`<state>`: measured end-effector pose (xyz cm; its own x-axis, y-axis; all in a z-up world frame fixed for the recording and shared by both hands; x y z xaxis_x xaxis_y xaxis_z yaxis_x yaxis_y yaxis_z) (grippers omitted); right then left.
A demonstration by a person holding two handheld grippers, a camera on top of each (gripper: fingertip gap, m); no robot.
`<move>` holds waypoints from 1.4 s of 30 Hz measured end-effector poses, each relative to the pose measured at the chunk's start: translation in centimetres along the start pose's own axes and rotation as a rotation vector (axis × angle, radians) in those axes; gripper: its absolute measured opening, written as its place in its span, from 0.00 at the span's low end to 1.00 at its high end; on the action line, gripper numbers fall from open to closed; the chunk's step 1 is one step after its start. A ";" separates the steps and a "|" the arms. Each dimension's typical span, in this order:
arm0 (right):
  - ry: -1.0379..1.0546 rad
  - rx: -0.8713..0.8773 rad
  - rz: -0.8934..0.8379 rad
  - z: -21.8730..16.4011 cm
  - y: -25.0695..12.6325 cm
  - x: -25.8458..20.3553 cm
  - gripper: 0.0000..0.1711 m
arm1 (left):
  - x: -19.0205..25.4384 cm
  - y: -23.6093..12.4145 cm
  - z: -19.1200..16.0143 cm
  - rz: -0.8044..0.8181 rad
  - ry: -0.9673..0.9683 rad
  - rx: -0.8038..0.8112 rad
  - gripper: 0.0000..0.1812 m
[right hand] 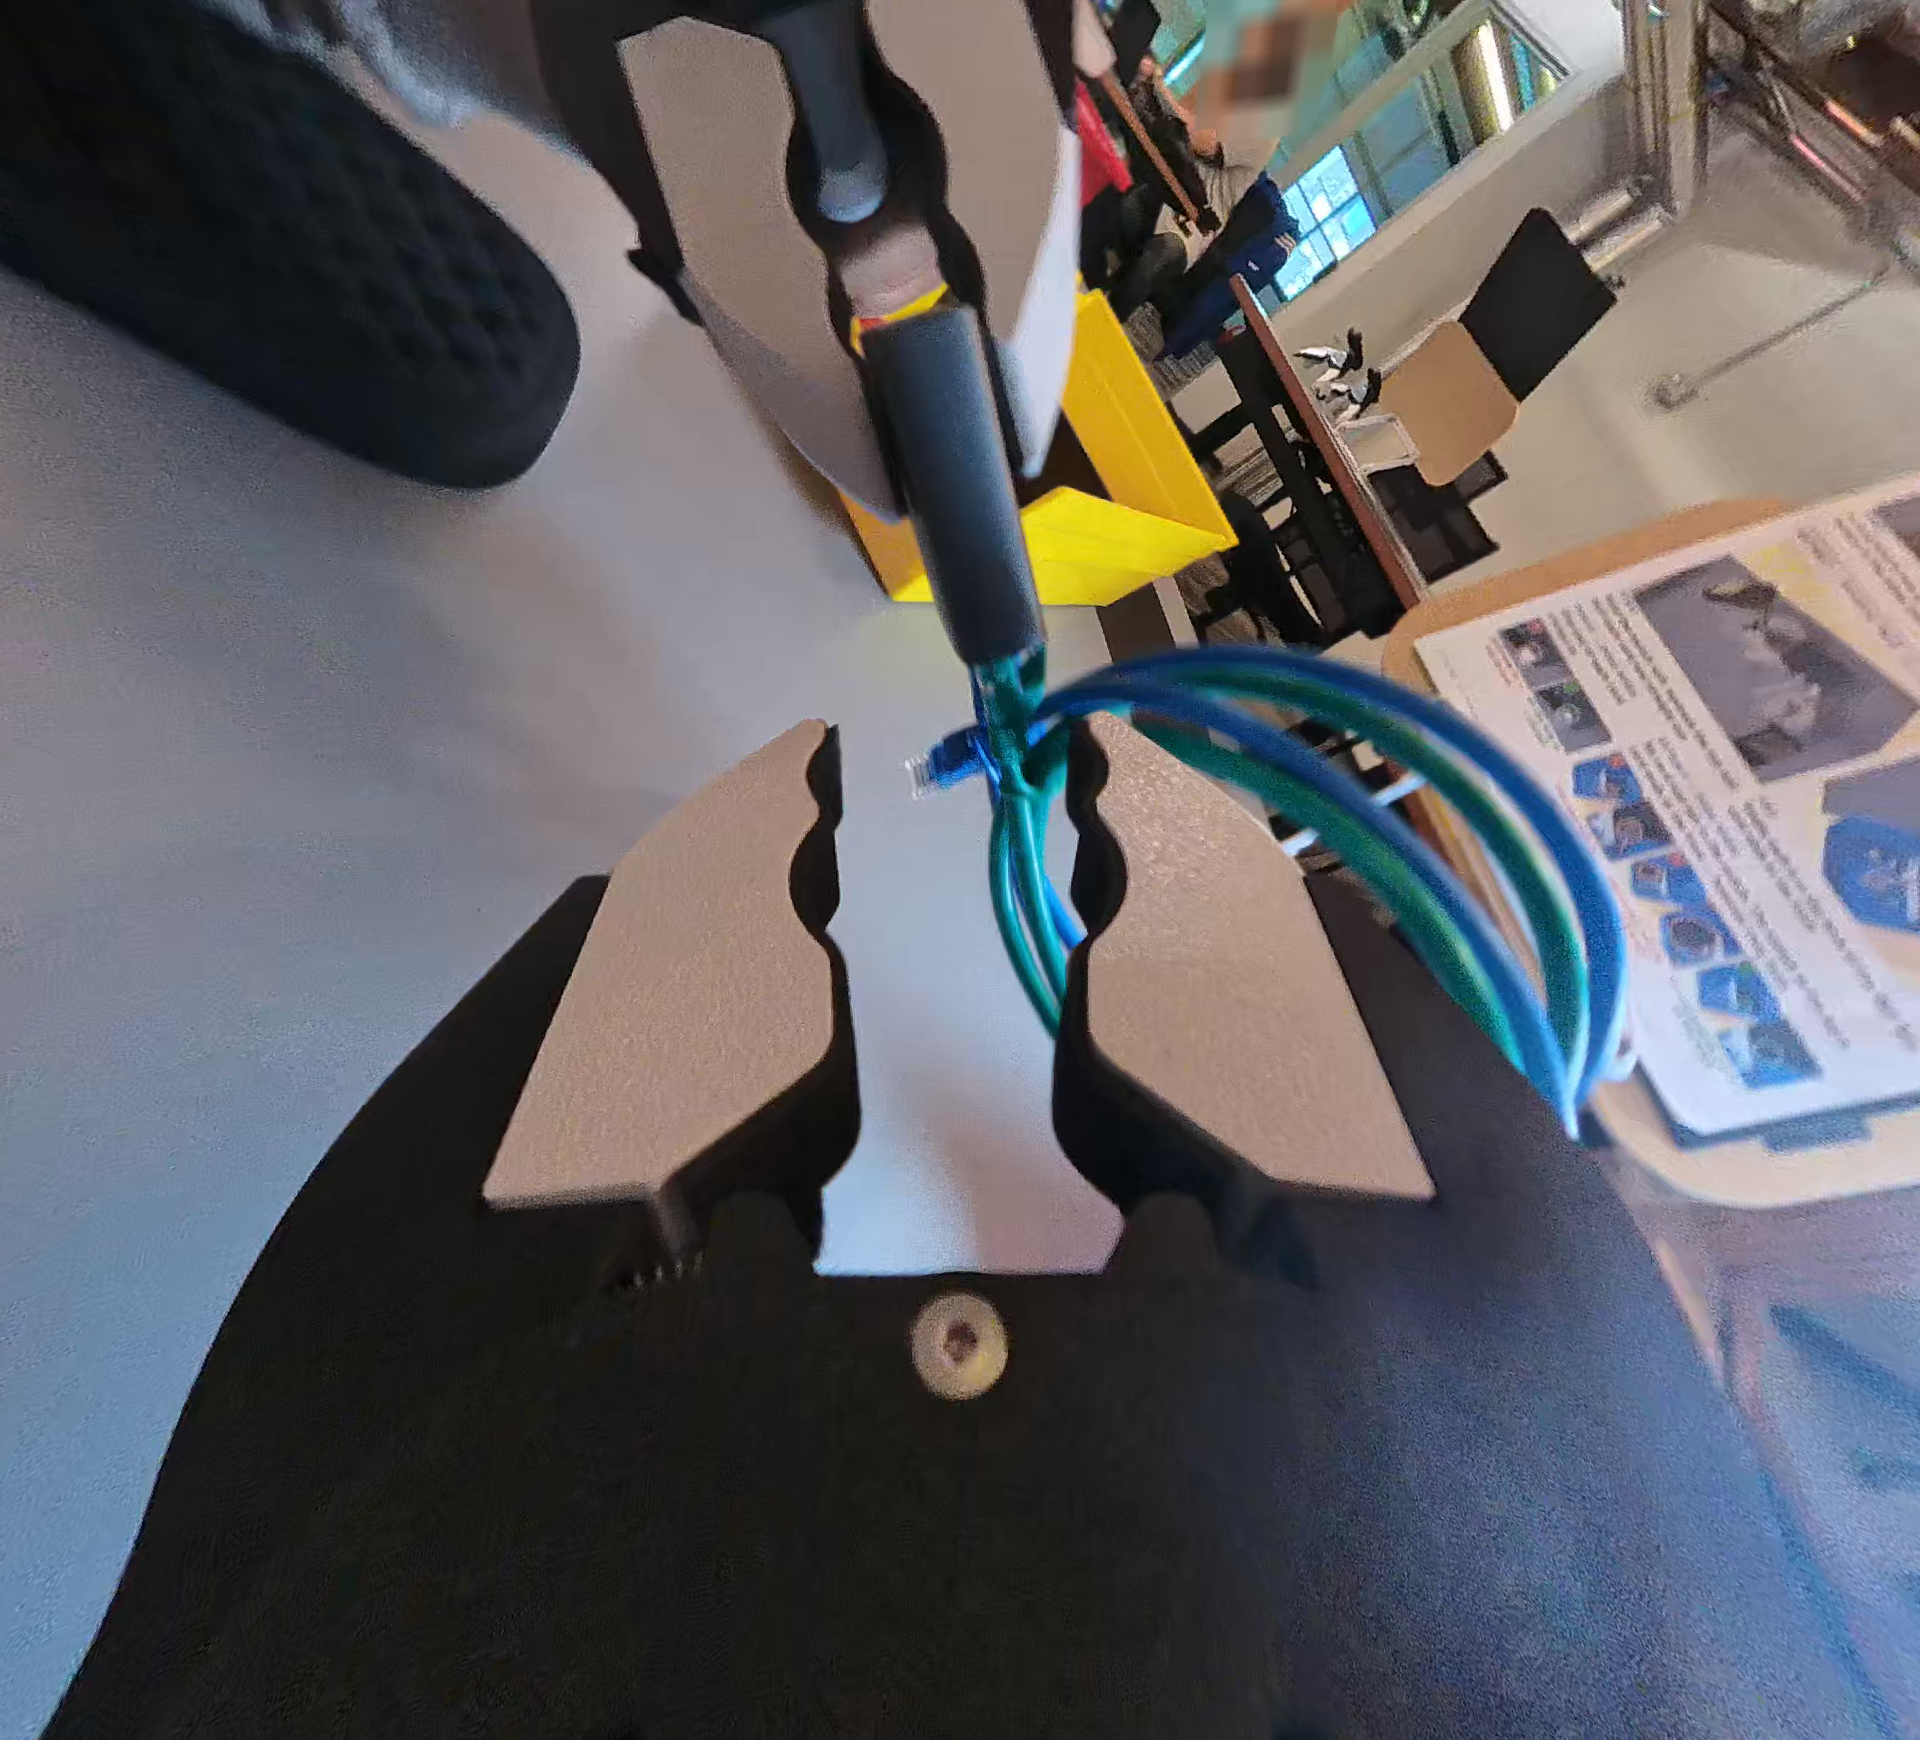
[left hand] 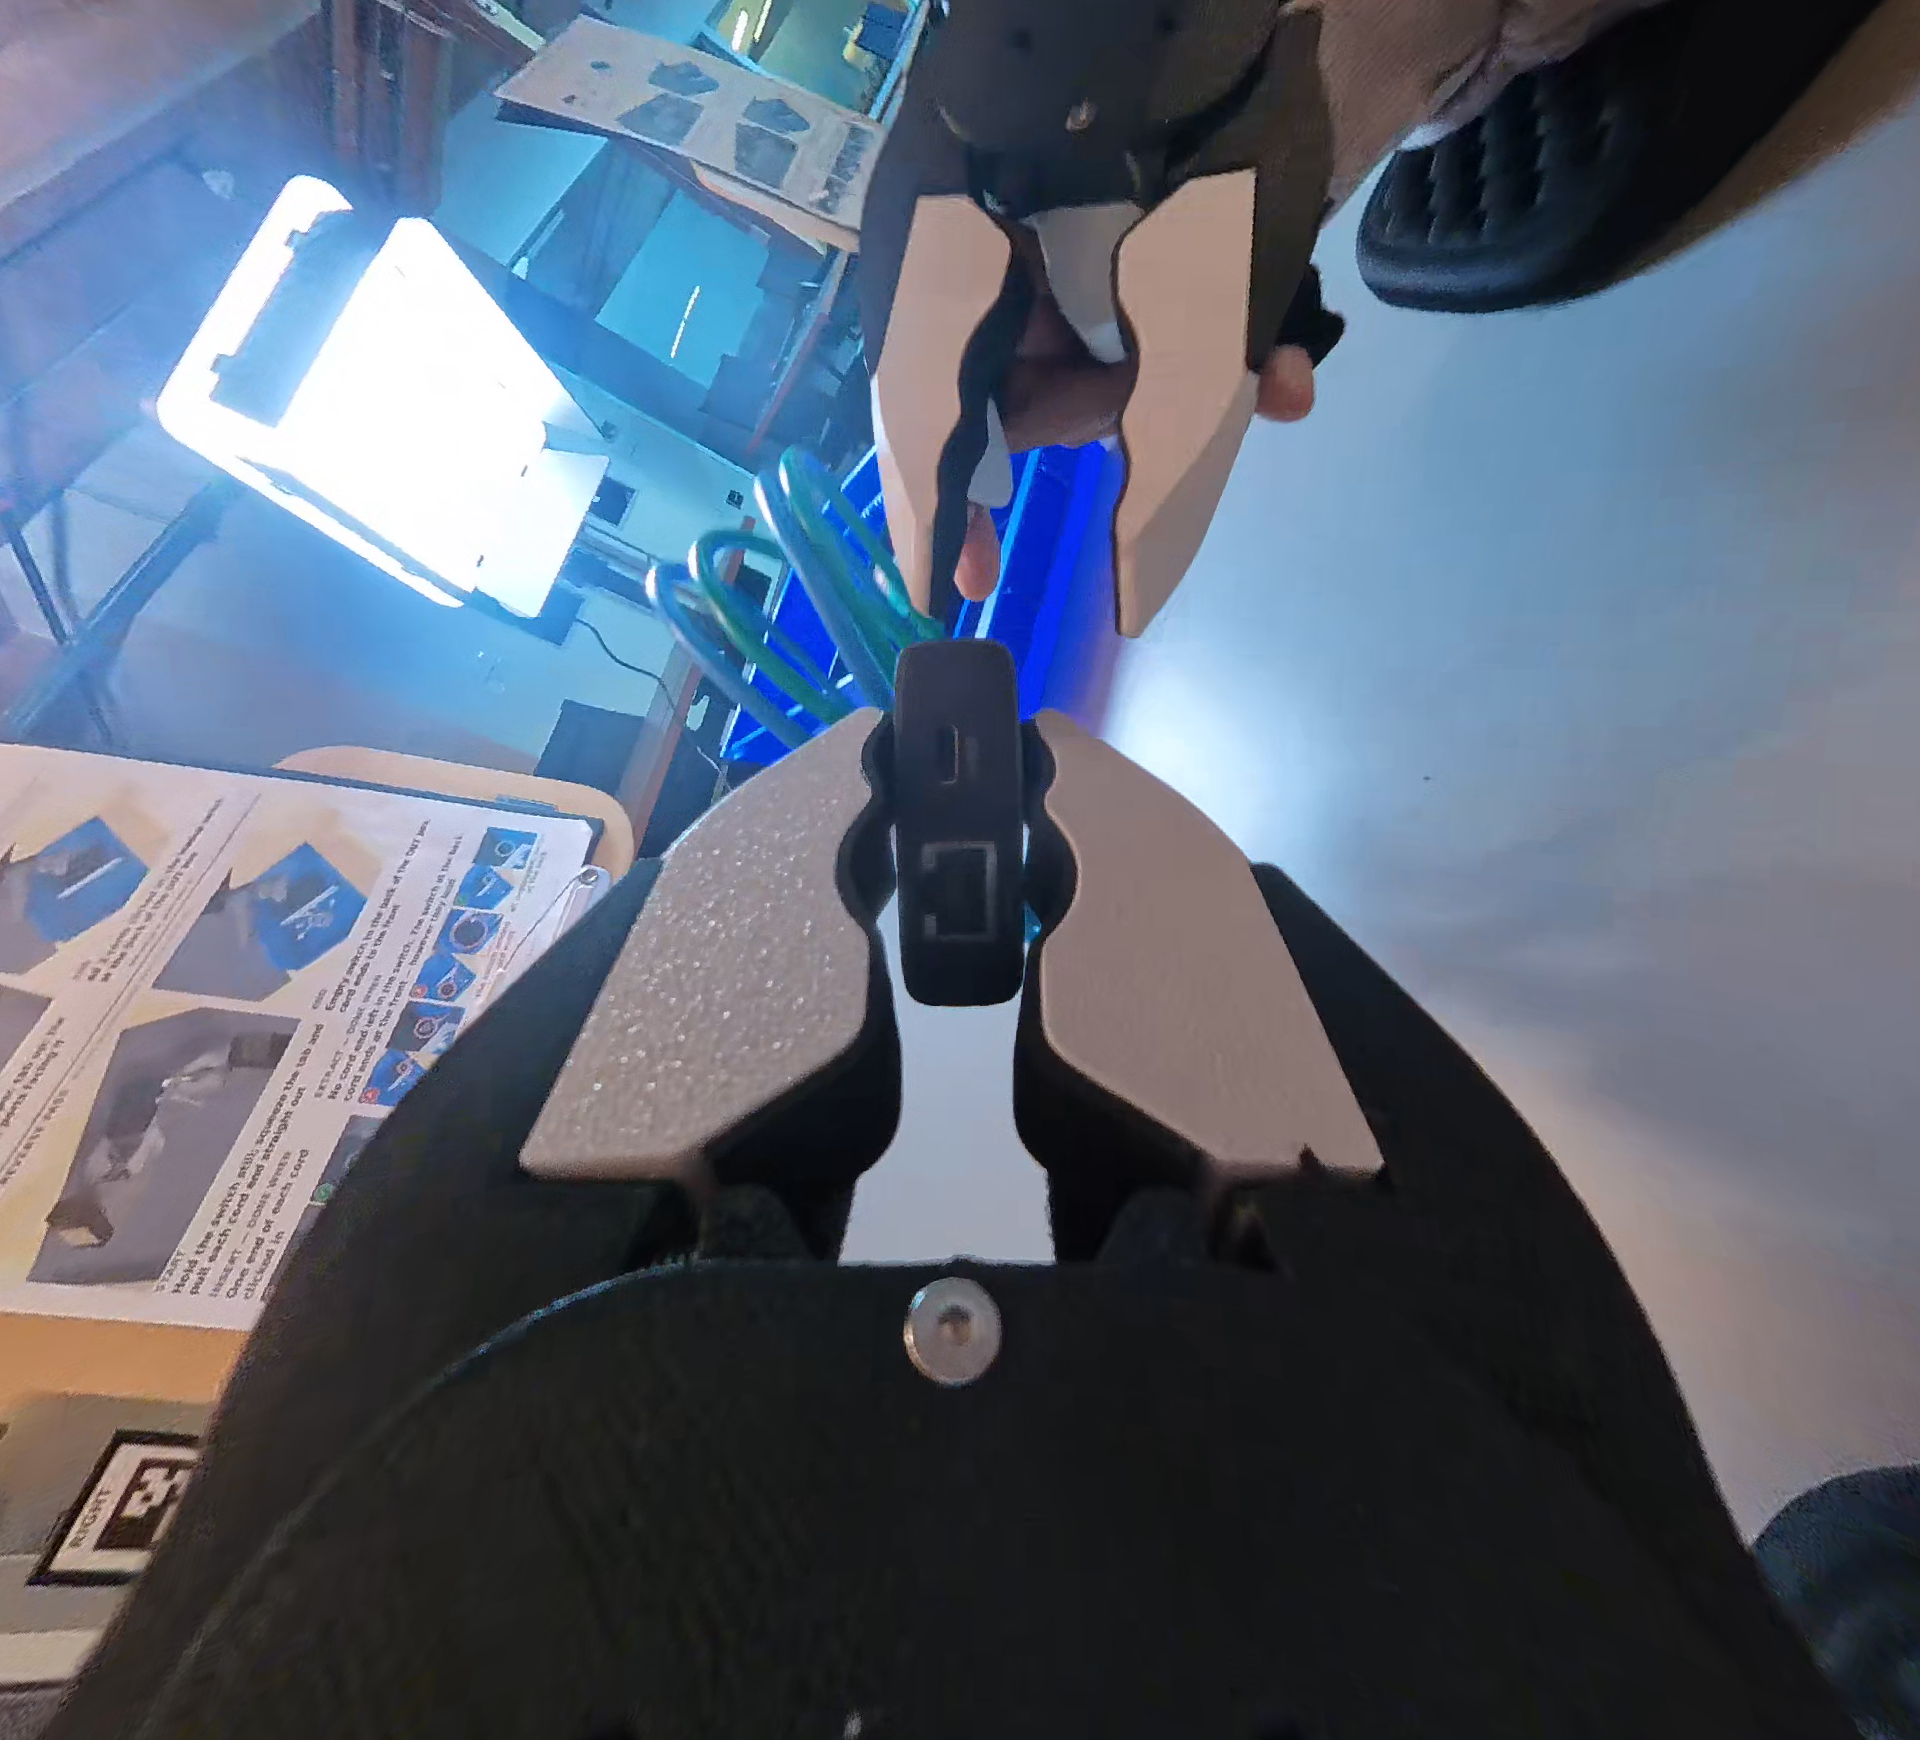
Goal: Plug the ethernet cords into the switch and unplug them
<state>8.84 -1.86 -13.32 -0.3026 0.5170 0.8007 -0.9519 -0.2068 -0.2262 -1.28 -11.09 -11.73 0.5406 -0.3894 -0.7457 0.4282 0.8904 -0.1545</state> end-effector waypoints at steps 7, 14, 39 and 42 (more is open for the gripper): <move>0.003 -0.124 -0.009 -1.6 2.5 0.1 0.39 | 1.1 -0.4 3.7 -0.081 0.009 0.142 0.12; -0.043 -0.143 -0.046 -0.5 1.9 0.9 0.11 | 0.2 -0.6 2.1 -0.043 -0.012 0.086 0.12; -0.214 -0.287 -0.147 -0.7 1.7 -0.4 0.21 | 1.8 1.6 -1.7 0.038 0.149 -0.055 0.12; -0.231 -0.298 -0.184 -0.7 1.8 -0.2 0.22 | 2.1 1.6 -1.0 0.019 0.149 -0.026 0.12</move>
<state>7.17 -1.73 -14.28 -0.1393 0.3162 0.9384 -0.9717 0.1391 -0.1911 -0.19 -10.23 -14.21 0.4341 -0.3349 -0.8363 0.3991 0.9038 -0.1547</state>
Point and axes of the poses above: each gripper's, where its closed fingertips meet, y out along the fingers, z out of its top, x = y × z across the jaws, the point moved 6 cm from there along -y, back along the fingers, and after that the axes turned 8 degrees about -y, right-handed, at the moved point
